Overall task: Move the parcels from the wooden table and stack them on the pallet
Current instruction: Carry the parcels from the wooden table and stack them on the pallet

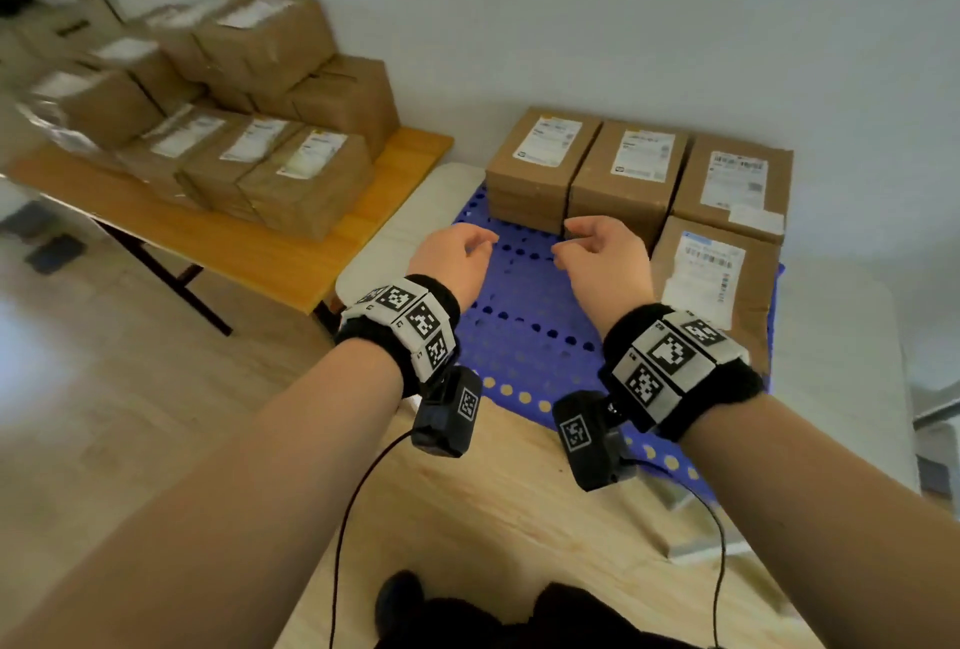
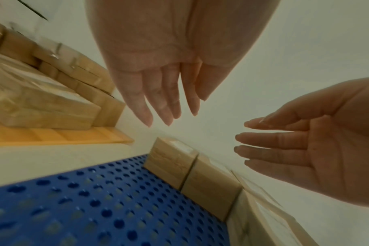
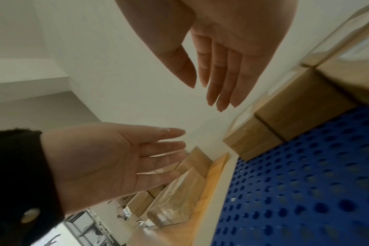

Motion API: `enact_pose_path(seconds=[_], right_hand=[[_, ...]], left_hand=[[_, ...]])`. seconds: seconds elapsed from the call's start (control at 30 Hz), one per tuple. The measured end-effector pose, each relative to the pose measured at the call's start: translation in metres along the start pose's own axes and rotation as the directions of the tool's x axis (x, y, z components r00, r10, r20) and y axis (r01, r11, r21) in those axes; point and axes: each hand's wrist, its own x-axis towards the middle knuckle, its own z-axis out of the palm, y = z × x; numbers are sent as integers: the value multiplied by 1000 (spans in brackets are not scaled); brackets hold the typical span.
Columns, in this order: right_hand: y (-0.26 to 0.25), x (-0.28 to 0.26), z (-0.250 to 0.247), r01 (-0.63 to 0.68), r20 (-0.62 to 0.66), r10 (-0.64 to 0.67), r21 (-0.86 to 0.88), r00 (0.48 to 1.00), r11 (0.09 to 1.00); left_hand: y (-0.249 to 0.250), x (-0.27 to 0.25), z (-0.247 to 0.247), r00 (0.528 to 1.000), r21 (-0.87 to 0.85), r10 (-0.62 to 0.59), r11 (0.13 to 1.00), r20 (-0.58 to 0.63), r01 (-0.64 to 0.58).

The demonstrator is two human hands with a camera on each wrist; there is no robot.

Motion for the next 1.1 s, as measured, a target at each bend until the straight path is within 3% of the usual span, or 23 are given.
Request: enact_pose_path(seconds=[0.4, 0.6, 0.83, 1.1], right_hand=[[-103, -19, 232, 37, 126, -46, 77, 991, 996], [-151, -8, 305, 61, 146, -75, 100, 986, 993], [-197, 49, 366, 70, 128, -88, 138, 988, 988], [-247, 169, 444, -7, 124, -28, 273, 992, 962]], left_hand=[[-145, 4, -205, 980, 47, 38, 998, -196, -30], [-195, 26, -277, 969, -6, -3, 1000, -247, 1], [-226, 92, -329, 957, -64, -10, 998, -290, -9], [-252, 225, -386, 954, -40, -12, 999, -299, 0]])
